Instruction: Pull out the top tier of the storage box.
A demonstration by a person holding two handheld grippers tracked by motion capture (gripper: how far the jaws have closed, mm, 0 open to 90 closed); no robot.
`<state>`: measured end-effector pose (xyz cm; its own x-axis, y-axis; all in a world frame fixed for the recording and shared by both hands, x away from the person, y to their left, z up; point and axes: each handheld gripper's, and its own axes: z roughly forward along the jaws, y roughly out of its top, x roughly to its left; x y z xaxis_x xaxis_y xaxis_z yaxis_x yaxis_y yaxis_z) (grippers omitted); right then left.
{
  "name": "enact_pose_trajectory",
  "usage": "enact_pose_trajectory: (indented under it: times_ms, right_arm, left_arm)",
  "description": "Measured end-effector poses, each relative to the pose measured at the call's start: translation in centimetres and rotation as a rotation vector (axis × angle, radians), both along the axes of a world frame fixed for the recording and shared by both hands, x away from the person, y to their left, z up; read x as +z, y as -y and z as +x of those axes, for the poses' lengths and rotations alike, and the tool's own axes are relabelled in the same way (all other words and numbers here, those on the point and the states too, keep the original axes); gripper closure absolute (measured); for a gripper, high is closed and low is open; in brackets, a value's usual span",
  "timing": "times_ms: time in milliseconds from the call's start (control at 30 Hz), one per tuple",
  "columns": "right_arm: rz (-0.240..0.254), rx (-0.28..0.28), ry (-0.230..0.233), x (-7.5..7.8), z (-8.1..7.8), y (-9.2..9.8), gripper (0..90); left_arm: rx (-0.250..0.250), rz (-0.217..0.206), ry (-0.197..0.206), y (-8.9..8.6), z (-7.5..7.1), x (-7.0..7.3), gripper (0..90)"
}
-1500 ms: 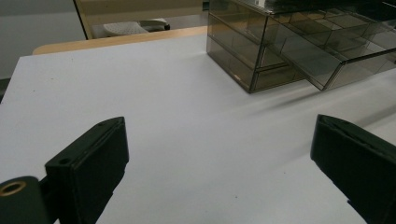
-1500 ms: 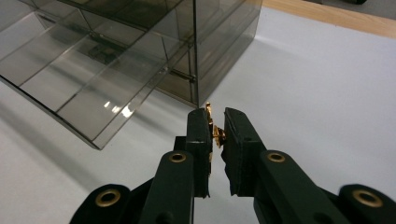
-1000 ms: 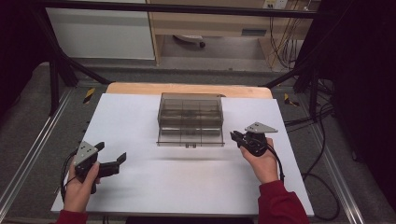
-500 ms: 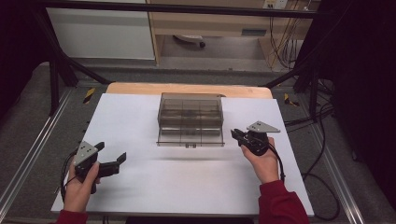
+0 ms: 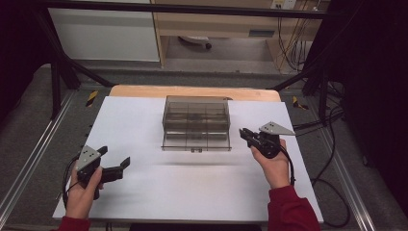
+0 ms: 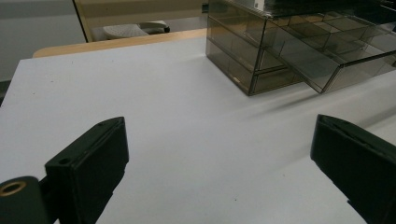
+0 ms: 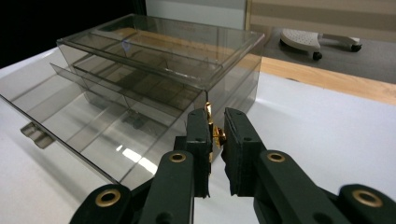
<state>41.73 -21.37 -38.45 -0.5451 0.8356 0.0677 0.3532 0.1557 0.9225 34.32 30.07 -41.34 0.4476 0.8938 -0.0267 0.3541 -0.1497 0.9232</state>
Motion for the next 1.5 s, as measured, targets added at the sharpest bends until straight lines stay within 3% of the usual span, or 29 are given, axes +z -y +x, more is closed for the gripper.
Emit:
enact_pose_trajectory:
  times_ms: [833, 1200, 1333, 1500]
  right_arm:
    - [0.046, 0.049, 0.083, 3.2, -1.4, -1.9, 81.1]
    - [0.039, 0.067, 0.087, 3.5, -1.7, -2.9, 81.0]
    - [0.033, 0.069, 0.075, 3.4, -1.6, -3.2, 81.1]
    - [0.025, 0.08, 0.07, 3.3, -1.6, -3.7, 81.0]
  left_arm:
    - [0.002, -0.001, 0.0, 0.0, 0.0, 0.0, 4.4]
    - [0.004, 0.002, 0.0, 0.0, -0.1, 0.0, 4.4]
    - [0.025, -0.014, 0.035, -0.4, -0.3, 0.4, 4.7]
    - [0.024, -0.013, 0.012, -0.4, -0.1, 0.2, 5.3]
